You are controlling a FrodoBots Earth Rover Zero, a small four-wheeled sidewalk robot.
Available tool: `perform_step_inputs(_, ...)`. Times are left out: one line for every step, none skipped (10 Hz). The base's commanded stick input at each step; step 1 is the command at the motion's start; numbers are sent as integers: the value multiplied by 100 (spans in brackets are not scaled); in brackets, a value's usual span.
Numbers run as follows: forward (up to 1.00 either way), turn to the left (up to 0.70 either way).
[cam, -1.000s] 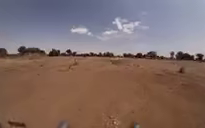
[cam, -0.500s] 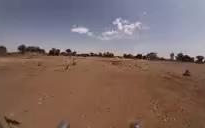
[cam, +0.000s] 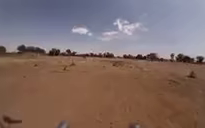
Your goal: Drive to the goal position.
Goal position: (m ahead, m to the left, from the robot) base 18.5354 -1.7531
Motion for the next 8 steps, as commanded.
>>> perform_step_inputs(70, 0)
perform_step_inputs(70, 0)
perform_step_inputs(70, 0)
perform_step_inputs(70, 0)
perform_step_inputs(70, 0)
perform_step_inputs(70, 0)
perform_step_inputs(70, 0)
perform_step_inputs(70, 0)
